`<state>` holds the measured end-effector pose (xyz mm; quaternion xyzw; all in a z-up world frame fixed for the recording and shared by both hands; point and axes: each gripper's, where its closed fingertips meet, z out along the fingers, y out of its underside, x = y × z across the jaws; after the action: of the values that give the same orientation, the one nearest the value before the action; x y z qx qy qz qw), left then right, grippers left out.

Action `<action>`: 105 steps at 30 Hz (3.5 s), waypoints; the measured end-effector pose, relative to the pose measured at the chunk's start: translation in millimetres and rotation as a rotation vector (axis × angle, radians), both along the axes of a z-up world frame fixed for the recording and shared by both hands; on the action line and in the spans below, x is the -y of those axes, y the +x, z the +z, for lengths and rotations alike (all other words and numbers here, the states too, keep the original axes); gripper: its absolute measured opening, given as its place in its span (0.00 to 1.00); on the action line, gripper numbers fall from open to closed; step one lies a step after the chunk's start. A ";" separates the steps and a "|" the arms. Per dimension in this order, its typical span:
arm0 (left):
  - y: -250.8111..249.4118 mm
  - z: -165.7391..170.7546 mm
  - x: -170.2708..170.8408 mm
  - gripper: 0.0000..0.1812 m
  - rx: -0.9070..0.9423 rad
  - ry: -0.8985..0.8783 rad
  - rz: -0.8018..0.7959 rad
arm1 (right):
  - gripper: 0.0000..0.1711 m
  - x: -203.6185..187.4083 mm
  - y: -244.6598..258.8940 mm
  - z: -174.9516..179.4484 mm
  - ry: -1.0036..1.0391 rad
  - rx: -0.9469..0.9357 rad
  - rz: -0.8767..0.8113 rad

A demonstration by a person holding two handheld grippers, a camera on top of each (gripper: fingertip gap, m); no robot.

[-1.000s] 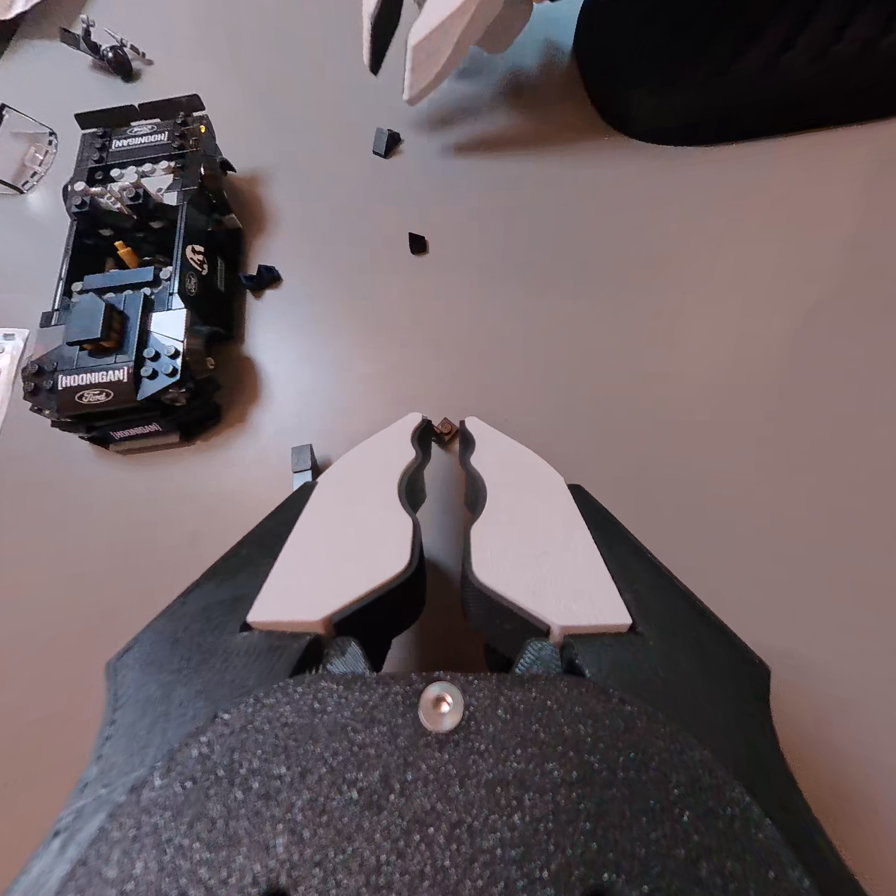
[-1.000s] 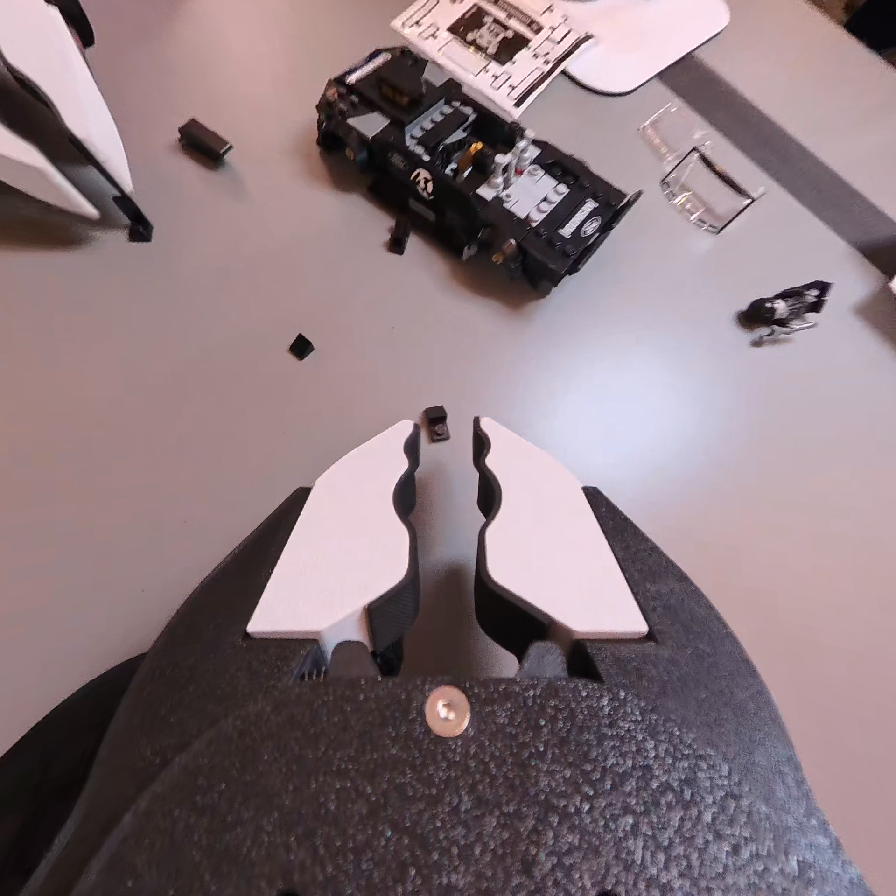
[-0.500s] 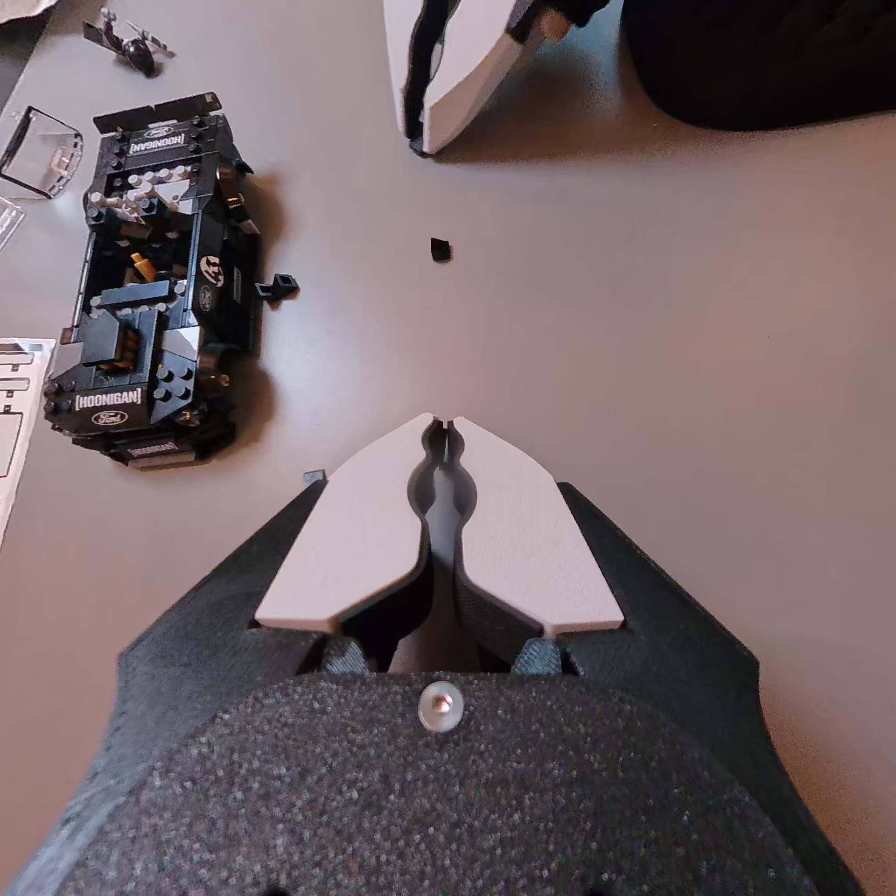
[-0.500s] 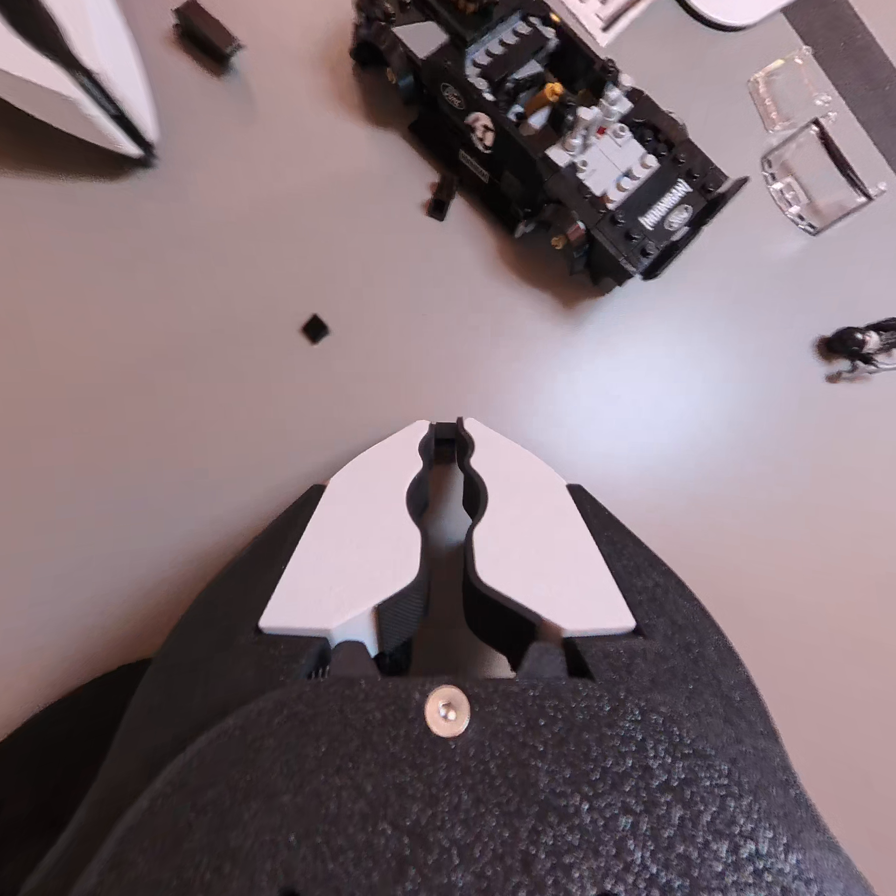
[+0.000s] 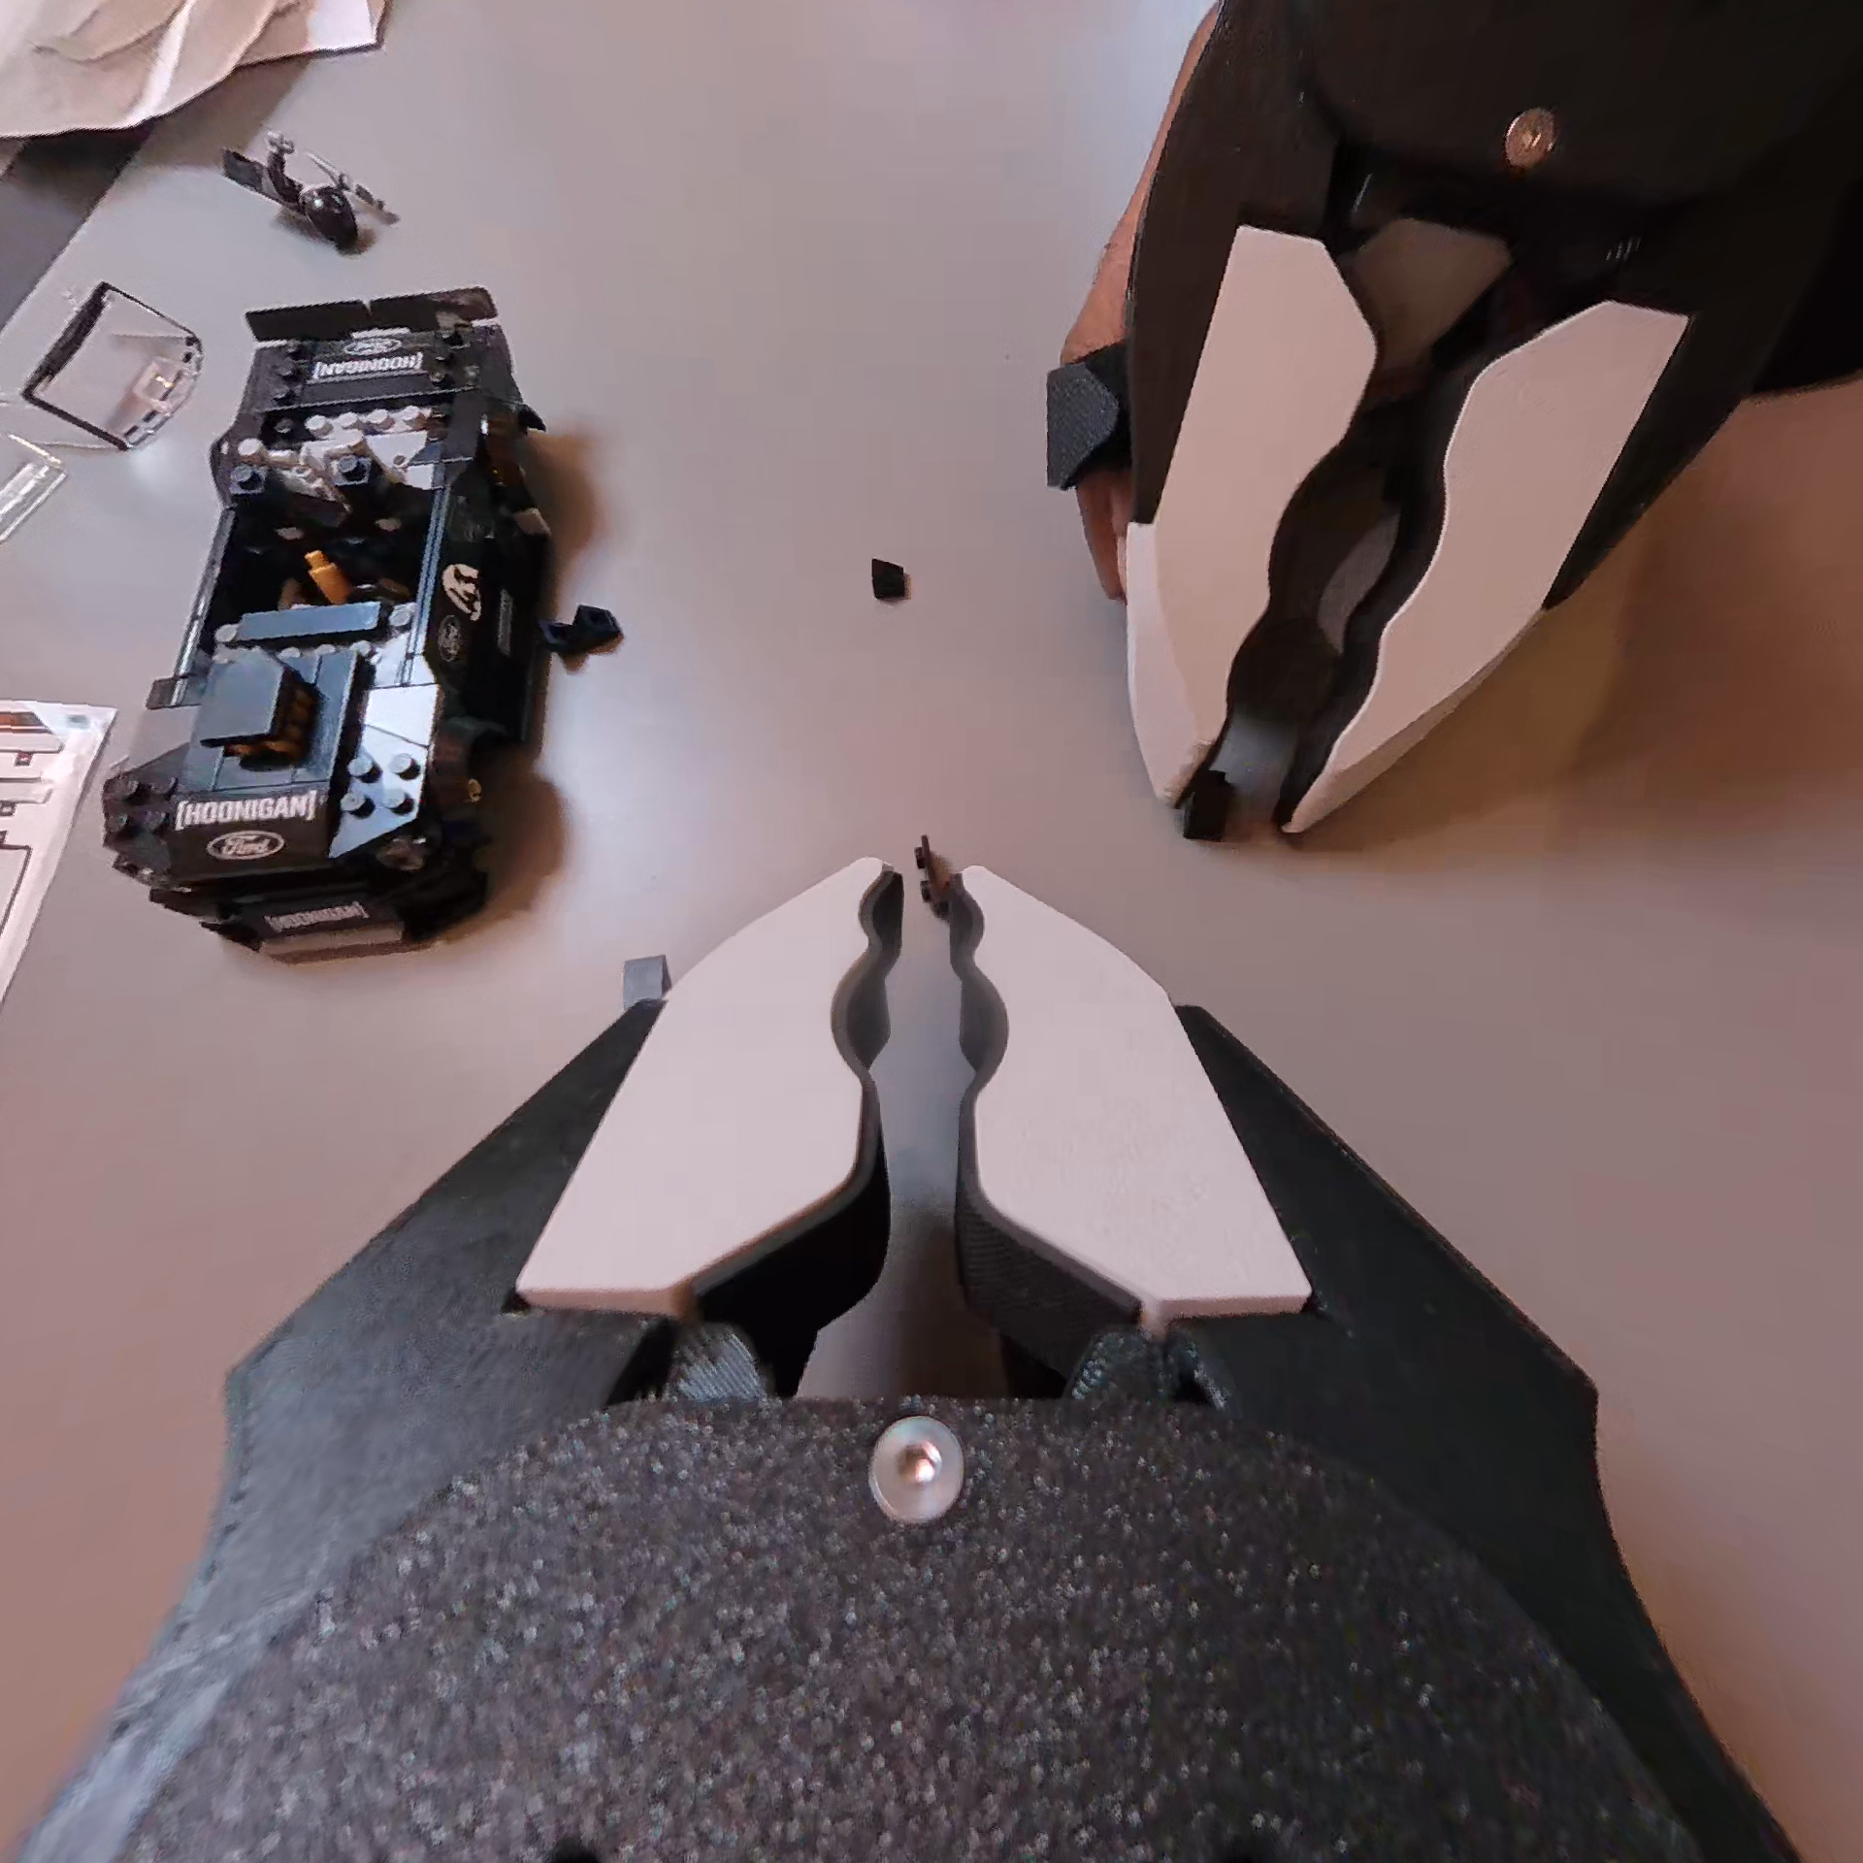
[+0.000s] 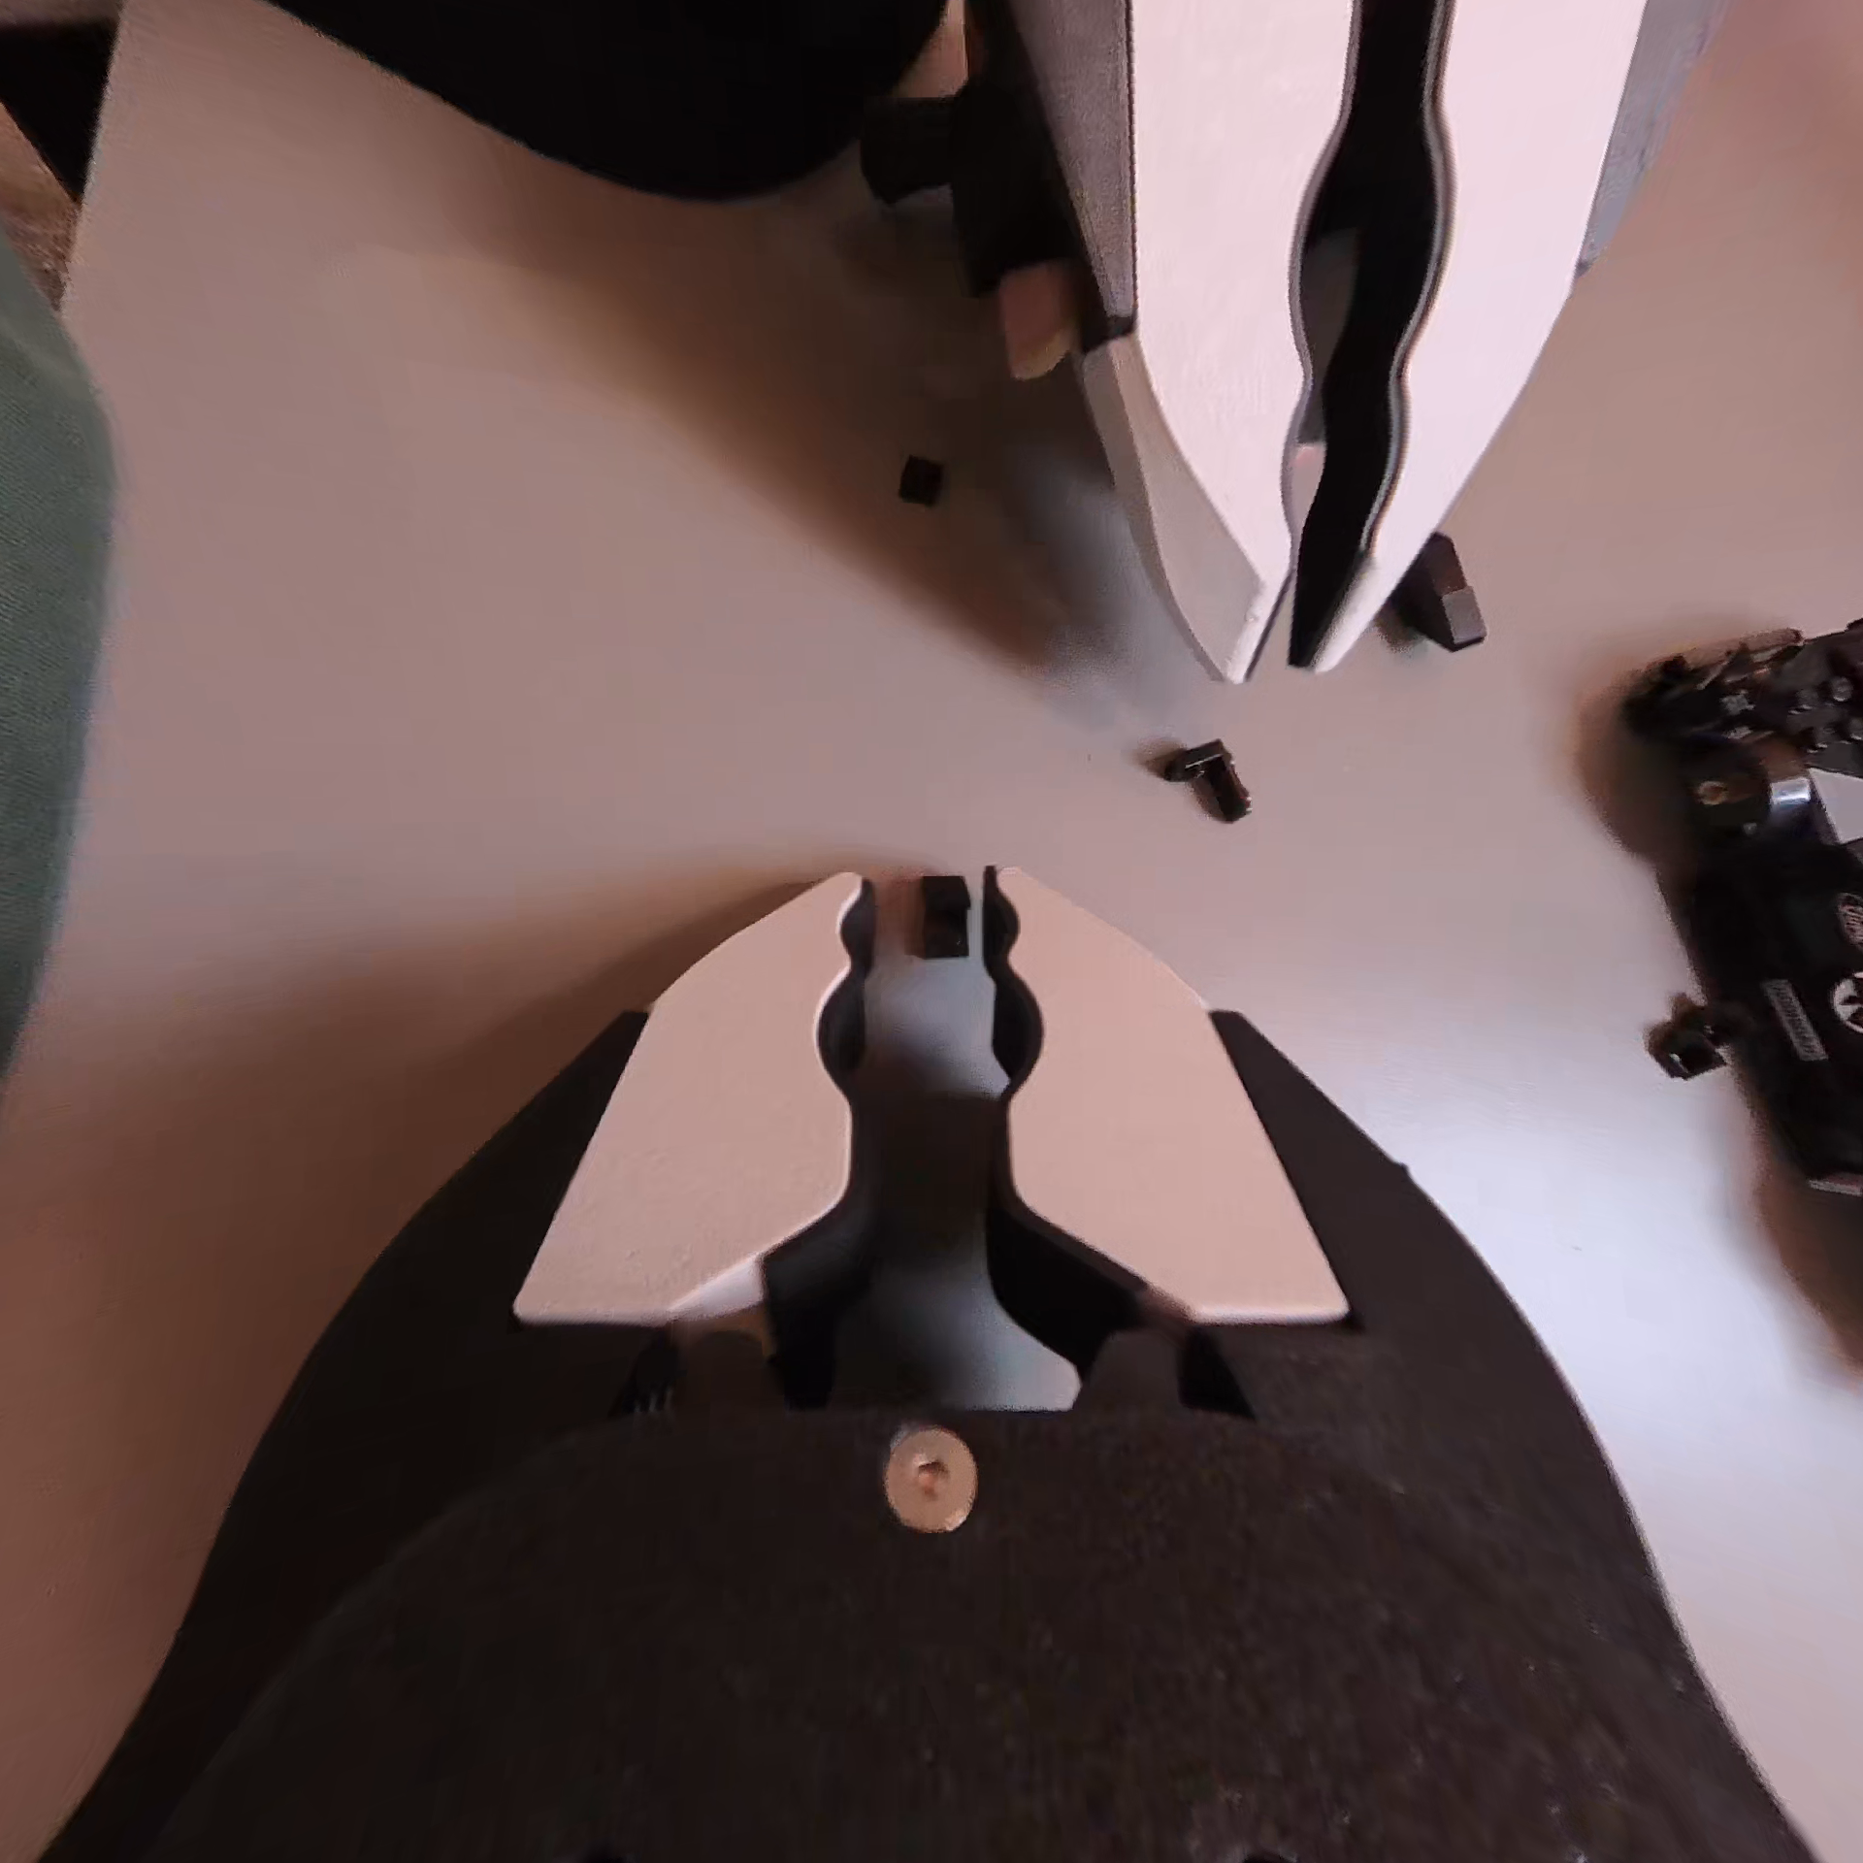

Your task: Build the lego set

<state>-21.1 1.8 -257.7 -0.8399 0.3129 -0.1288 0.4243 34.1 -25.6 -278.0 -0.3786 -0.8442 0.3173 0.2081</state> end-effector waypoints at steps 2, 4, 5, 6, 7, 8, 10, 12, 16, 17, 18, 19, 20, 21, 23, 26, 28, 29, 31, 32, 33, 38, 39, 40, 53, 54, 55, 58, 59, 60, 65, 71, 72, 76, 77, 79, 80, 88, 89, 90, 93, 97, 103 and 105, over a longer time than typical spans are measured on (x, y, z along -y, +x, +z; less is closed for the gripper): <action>-4.5 1.5 1.0 0.05 0.000 0.006 0.014 | 0.16 -2.0 1.6 11.0 -0.071 -0.021 -0.007; -7.0 0.0 2.5 0.06 -0.008 0.000 0.020 | 0.17 -18.6 -0.3 27.9 -0.139 -0.070 -0.072; -7.8 -2.0 3.3 0.06 -0.019 -0.005 0.020 | 0.17 -33.6 -2.3 33.6 -0.150 -0.091 -0.129; -7.8 -4.9 4.5 0.06 -0.030 -0.015 0.017 | 0.16 -52.0 -4.9 35.8 -0.143 -0.104 -0.198; -7.2 -7.7 5.3 0.07 -0.038 -0.026 0.012 | 0.15 -71.8 -7.0 33.6 -0.119 -0.103 -0.272; -6.3 -10.4 5.6 0.08 -0.046 -0.035 0.008 | 0.15 -88.7 -7.8 28.1 -0.090 -0.084 -0.330; -4.5 -14.9 5.7 0.10 -0.067 -0.048 0.000 | 0.15 -104.0 -8.2 15.9 -0.064 -0.037 -0.377; -2.2 -17.8 6.0 0.11 -0.079 -0.056 -0.007 | 0.15 -104.7 -10.6 7.2 -0.059 -0.003 -0.385; -1.4 -23.3 5.3 0.12 -0.113 -0.067 -0.006 | 0.12 -102.1 -15.4 -3.6 0.000 0.041 -0.371; -0.7 -24.0 4.9 0.13 -0.114 -0.070 -0.007 | 0.11 -99.8 -16.2 -4.3 -0.004 0.054 -0.363; -0.1 -24.0 4.2 0.13 -0.113 -0.071 -0.006 | 0.08 -98.9 -16.2 -4.7 0.002 0.067 -0.355; 0.3 -24.0 3.5 0.12 -0.114 -0.071 -0.006 | 0.04 -98.0 -15.4 -5.0 0.013 0.078 -0.345; 0.1 -24.3 2.9 0.12 -0.120 -0.071 -0.003 | 0.04 -95.9 -13.9 -5.1 0.019 0.086 -0.332; 0.3 -24.3 2.3 0.12 -0.125 -0.068 -0.001 | 0.04 -90.9 -11.2 -5.0 0.013 0.094 -0.306; 1.6 -24.2 2.2 0.11 -0.132 -0.064 -0.004 | 0.02 -76.4 -4.1 -3.9 -0.009 0.102 -0.237; 3.3 -24.3 1.2 0.11 -0.133 -0.067 -0.009 | 0.01 -43.8 8.9 -1.2 -0.037 0.105 -0.091; 5.3 -24.4 -0.4 0.10 -0.131 -0.070 -0.012 | 0.01 -28.5 14.5 -4.6 -0.024 0.116 -0.029; 6.8 -24.5 -1.1 0.10 -0.133 -0.070 -0.016 | 0.01 -25.1 13.8 -3.5 -0.024 0.100 -0.019; 9.4 -24.7 -2.3 0.08 -0.141 -0.069 -0.024 | 0.05 -25.8 9.8 4.3 -0.065 0.061 -0.028; 10.3 -24.8 -2.8 0.07 -0.146 -0.068 -0.027 | 0.07 -32.7 3.9 10.7 -0.090 0.026 -0.064; 10.8 -24.9 -3.2 0.07 -0.150 -0.065 -0.028 | 0.08 -44.1 -4.0 17.5 -0.112 -0.014 -0.120; 13.5 -24.7 -5.2 0.07 -0.153 -0.060 -0.031 | 0.11 -119.7 -44.5 23.7 -0.140 -0.057 -0.486; 14.2 -24.7 -6.3 0.07 -0.156 -0.055 -0.029 | 0.12 -128.1 -50.3 19.3 -0.129 -0.043 -0.518; 14.7 -24.6 -7.4 0.07 -0.163 -0.049 -0.028 | 0.12 -132.9 -55.6 14.7 -0.121 -0.027 -0.534; 10.5 -24.3 -5.6 0.07 -0.158 -0.033 -0.012 | 0.12 -129.1 -57.2 0.4 -0.016 0.029 -0.478; 11.3 -23.1 -5.1 0.07 -0.143 -0.032 -0.014 | 0.12 -125.5 -51.9 4.5 -0.020 0.015 -0.455; 13.2 -20.4 -4.3 0.07 -0.115 -0.031 -0.017 | 0.12 -118.4 -46.4 10.0 -0.027 -0.006 -0.408; 23.6 -2.8 -2.6 0.07 0.064 -0.028 -0.037 | 0.10 -75.6 -28.1 30.1 -0.087 -0.099 -0.160; 28.5 6.7 -1.8 0.07 0.160 -0.029 -0.050 | 0.09 -61.5 -23.7 37.3 -0.112 -0.133 -0.094; 33.0 17.6 -0.6 0.07 0.267 -0.032 -0.065 | 0.09 -50.3 -21.6 44.8 -0.132 -0.170 -0.051; 40.0 67.5 10.9 0.06 0.746 -0.076 -0.171 | 0.09 -16.9 -14.5 79.5 -0.189 -0.322 0.093; 46.3 88.7 25.1 0.07 0.944 -0.118 -0.293 | 0.09 -7.2 -15.9 107.2 -0.236 -0.452 0.107; 47.2 89.8 25.4 0.07 0.962 -0.127 -0.299 | 0.09 -4.7 -15.6 108.5 -0.242 -0.458 0.118; 51.0 90.7 30.0 0.06 1.016 -0.175 -0.341 | 0.06 1.7 -13.5 107.6 -0.255 -0.452 0.154; 51.2 90.0 29.9 0.06 1.019 -0.179 -0.338 | 0.05 1.6 -12.8 107.7 -0.259 -0.448 0.154; 49.6 89.3 27.0 0.06 1.025 -0.182 -0.316 | 0.04 -1.3 -13.6 107.1 -0.273 -0.429 0.129; 47.8 87.5 24.7 0.07 1.009 -0.173 -0.297 | 0.04 -3.5 -14.6 105.7 -0.279 -0.409 0.111; 26.1 65.7 3.0 0.10 0.492 0.120 -0.080 | 0.04 -33.5 -29.1 77.7 -0.384 -0.135 -0.146; 24.4 62.4 1.6 0.10 0.403 0.152 -0.064 | 0.04 -34.0 -30.0 75.6 -0.407 -0.115 -0.160; 22.0 59.0 -0.8 0.10 0.324 0.178 -0.042 | 0.04 -34.6 -31.3 73.3 -0.421 -0.100 -0.173; 21.9 52.3 -2.9 0.09 0.203 0.202 -0.030 | 0.04 -33.8 -33.7 68.3 -0.433 -0.075 -0.190; 22.2 47.9 -2.7 0.06 0.181 0.191 -0.034 | 0.04 -30.1 -35.0 66.0 -0.442 -0.060 -0.194; 24.0 49.3 -1.7 0.05 0.195 0.194 -0.045 | 0.04 -28.9 -34.9 68.8 -0.464 -0.069 -0.183; 25.5 56.3 -1.0 0.05 0.260 0.203 -0.051 | 0.04 -28.0 -33.8 76.4 -0.489 -0.115 -0.148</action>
<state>4.4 2.8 -201.4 -0.7607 0.2878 -0.2150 0.5406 0.4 2.4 -201.5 -0.4598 -0.6992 0.5168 0.1807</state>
